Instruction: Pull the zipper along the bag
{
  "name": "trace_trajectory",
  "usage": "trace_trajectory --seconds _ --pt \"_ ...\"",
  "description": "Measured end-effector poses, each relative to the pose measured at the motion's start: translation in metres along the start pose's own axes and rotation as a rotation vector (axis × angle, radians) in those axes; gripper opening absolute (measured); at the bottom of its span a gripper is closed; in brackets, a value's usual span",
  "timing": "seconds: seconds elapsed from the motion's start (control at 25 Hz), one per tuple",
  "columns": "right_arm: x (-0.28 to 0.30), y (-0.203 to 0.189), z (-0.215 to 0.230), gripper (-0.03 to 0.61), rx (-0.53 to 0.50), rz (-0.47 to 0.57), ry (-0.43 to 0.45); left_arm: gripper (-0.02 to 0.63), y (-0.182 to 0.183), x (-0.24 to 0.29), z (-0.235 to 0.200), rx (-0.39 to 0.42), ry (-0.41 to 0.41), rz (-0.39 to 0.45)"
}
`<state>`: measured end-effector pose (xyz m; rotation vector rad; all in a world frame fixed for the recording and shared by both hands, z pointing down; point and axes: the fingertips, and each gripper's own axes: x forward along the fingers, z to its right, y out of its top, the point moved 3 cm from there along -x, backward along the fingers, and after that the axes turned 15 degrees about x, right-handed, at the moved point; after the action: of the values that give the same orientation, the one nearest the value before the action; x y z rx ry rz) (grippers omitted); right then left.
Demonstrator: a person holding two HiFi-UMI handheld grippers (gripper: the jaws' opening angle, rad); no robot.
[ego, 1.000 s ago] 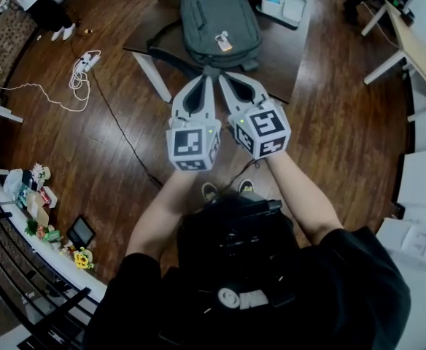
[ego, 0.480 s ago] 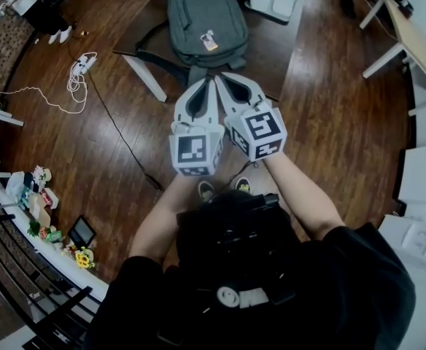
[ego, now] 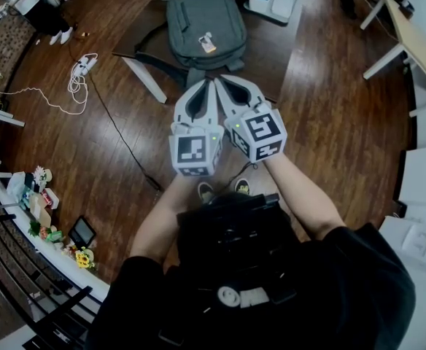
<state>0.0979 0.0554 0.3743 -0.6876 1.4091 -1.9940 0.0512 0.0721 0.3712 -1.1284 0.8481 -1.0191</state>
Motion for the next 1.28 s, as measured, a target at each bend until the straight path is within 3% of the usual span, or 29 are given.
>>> trace_trajectory --seconds 1.28 --pt "0.019 -0.001 0.012 0.018 0.001 -0.007 -0.023 -0.009 -0.008 0.019 -0.010 -0.029 -0.021 -0.005"
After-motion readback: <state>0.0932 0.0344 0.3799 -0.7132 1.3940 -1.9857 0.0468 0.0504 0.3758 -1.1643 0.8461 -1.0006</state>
